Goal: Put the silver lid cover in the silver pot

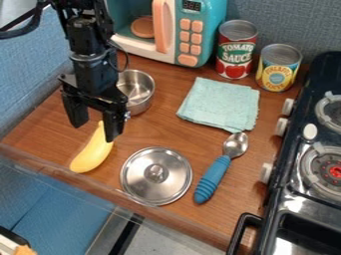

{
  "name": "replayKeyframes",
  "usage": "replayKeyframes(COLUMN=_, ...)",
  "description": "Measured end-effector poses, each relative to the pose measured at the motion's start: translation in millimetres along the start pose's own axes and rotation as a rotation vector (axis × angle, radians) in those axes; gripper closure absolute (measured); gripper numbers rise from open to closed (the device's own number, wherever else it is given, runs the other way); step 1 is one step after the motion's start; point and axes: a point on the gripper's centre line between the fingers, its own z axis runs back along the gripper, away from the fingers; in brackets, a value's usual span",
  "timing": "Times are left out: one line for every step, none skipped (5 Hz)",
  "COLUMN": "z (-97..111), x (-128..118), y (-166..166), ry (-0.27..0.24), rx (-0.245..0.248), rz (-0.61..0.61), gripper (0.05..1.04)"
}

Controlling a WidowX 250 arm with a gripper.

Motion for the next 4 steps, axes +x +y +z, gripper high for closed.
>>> replayKeyframes(z=-9, x=-2, y=-2, ry=0.027, rx=-0.009, rz=0.002, gripper=0.083)
replayKeyframes(z=-12, x=8, y=-24, ry=-0.005, rx=0.009, rz=-0.046, gripper=0.083)
replayKeyframes(z=-24, x=11, y=-53, ry=-0.011, rx=0.022, rz=-0.102, gripper=0.083)
replayKeyframes(z=-37, x=14, y=-75, ry=-0.054, rx=0.027, rz=-0.131, gripper=0.083)
